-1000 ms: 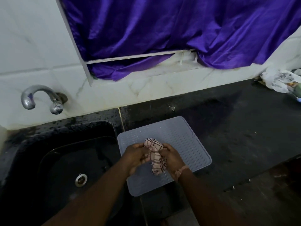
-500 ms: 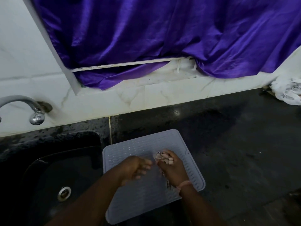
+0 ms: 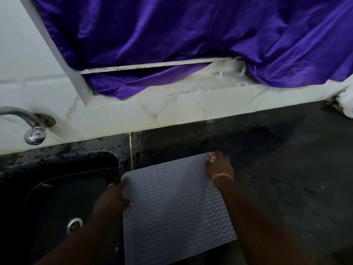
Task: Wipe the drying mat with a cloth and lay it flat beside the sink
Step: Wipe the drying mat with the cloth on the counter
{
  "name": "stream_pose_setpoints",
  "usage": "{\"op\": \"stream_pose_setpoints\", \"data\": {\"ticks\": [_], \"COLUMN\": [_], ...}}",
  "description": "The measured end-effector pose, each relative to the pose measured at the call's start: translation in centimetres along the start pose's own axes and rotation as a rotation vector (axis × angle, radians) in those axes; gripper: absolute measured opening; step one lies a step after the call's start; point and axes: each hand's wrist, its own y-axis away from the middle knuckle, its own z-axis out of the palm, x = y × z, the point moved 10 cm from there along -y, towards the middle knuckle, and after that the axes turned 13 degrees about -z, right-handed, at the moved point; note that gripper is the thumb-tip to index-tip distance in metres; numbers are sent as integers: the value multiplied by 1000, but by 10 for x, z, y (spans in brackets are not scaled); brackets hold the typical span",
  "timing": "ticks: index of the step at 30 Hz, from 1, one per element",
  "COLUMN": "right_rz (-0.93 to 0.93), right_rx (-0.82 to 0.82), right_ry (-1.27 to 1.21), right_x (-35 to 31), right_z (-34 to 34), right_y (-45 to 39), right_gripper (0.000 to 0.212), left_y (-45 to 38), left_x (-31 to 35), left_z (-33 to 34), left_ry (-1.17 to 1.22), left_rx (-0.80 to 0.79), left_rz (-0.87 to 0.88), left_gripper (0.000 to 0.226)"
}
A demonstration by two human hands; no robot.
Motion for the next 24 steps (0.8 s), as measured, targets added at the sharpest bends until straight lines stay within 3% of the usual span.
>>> {"op": "stream_pose_setpoints", "data": {"ticks": [7,10,18,24], "right_rz": [102,75,-28,-127], "right_rx": [-67,-57,-128,-172], "right_ry": [-8,-19,73,66], "right_x": [-13,-28,-79,-137], "right_z": [3,13,52,103], "right_y": [-6,-3,10,46], "right_gripper": [44,34,42,36], "left_y": [-4,-5,-2,5], "left_x": [-8,-8,-11,-7], "left_z": [4,5,0,-5], "left_ry": [24,61,163,268], "left_rx": [0,-33,-8,-15], "left_rz": [1,0,-10,-8], "left_gripper": [96,97,99,98]}}
